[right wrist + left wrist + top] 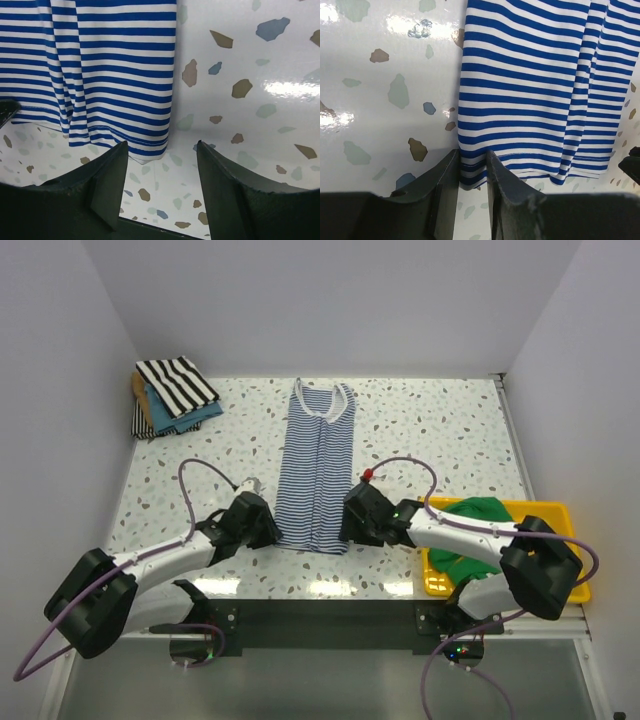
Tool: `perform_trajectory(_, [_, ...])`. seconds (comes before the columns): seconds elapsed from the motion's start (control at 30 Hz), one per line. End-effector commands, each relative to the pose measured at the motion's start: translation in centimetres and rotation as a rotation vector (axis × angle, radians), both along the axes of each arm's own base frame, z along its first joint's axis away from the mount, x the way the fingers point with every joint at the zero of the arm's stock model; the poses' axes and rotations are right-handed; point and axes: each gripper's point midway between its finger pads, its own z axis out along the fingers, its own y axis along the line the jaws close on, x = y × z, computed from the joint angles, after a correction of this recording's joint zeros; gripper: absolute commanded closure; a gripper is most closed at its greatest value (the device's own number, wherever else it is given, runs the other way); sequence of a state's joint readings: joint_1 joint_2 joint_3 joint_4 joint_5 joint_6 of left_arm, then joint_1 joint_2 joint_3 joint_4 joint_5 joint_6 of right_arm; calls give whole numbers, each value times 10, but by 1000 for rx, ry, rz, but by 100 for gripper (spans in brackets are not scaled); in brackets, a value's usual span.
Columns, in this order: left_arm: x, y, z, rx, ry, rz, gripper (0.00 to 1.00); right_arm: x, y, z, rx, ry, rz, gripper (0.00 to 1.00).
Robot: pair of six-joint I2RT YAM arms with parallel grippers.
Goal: Fold and stack the tank tops
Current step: Fold the tank top
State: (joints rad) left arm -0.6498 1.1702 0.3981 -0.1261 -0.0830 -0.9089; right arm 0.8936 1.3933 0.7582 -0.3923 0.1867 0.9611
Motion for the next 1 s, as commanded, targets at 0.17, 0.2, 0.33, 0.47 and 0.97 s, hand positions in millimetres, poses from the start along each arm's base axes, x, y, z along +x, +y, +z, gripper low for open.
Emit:
perform_trajectory(0.17, [-47, 32, -45, 146, 187, -14, 72, -8, 16, -17, 11, 25, -12, 48])
perform_trajectory(0.2, [-47, 31, -45, 144, 186, -20, 73, -10, 17, -18, 9, 26, -6, 48])
perform_trajectory(0.33, [-51, 29, -46, 150, 189, -34, 77, -17, 19, -27, -9, 41, 10, 49])
perform_trajectory(0.47, [-58, 27, -49, 145, 201, -46, 81, -22, 16, -33, -36, 50, 17, 56])
perform_trajectory(0.97, [-117, 7, -48, 124, 253, -143, 100, -72, -9, -27, -189, 33, 126, 90])
